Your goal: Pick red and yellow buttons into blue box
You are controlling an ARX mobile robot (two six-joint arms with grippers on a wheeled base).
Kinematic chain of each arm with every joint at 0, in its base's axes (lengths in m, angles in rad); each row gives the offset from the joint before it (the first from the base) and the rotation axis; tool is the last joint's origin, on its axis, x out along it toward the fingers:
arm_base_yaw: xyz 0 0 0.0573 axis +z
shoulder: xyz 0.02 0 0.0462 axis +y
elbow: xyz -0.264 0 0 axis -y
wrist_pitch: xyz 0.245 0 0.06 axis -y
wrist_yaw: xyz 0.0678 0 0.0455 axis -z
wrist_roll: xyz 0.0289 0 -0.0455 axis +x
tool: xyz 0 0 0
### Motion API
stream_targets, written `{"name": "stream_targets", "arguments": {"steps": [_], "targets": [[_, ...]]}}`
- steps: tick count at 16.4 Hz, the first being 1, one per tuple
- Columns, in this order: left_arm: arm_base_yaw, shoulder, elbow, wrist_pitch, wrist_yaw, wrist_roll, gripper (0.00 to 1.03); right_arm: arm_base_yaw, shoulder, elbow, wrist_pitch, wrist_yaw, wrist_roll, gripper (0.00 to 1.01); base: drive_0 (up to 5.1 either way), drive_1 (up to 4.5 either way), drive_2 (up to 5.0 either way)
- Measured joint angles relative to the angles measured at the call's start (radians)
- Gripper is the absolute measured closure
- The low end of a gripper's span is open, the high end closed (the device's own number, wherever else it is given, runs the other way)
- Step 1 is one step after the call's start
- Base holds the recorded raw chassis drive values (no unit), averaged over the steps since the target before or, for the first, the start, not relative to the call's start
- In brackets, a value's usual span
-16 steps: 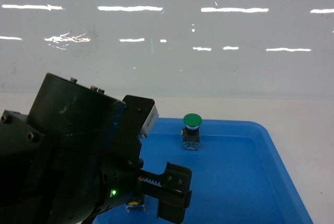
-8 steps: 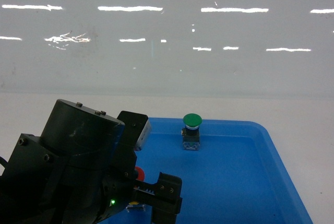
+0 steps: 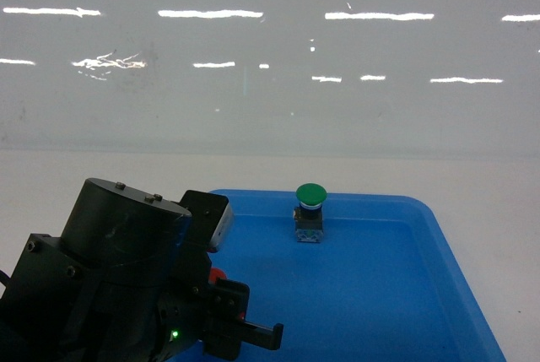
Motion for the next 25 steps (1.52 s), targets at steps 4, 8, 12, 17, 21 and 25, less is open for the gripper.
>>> {"name": "stream_targets", "arguments": {"steps": [4, 8, 12, 17, 21, 25], "targets": [[0.008, 0.0, -0.011, 0.019, 0.002, 0.007, 0.77, 0.0, 0.0, 0.0, 0.0, 0.0, 0.0, 0.73, 0.0, 0.0, 0.0], [0.148, -0.325, -0.126, 0.115, -0.007, 0.114, 0.77, 0.0, 0.0, 0.0, 0.0, 0.0, 0.0, 0.73, 0.0, 0.0, 0.0], [0.283, -0.539, -0.23, 0.098, -0.005, 0.131, 0.78, 0.0, 0.0, 0.0, 0.0, 0.0, 0.0, 0.73, 0.0, 0.0, 0.0], [0.34, -0.646, -0.275, 0.045, 0.013, 0.124, 0.78, 0.0, 0.0, 0.0, 0.0, 0.0, 0.0, 0.73, 0.0, 0.0, 0.0], [0.384, -0.781, -0.346, -0.006, 0.019, 0.118, 0.78, 0.0, 0.0, 0.0, 0.0, 0.0, 0.0, 0.73, 0.0, 0.0, 0.0], [0.243, -1.006, -0.455, -0.03, -0.052, 0.139, 0.78, 0.0, 0.0, 0.0, 0.0, 0.0, 0.0, 0.73, 0.0, 0.0, 0.0]]}}
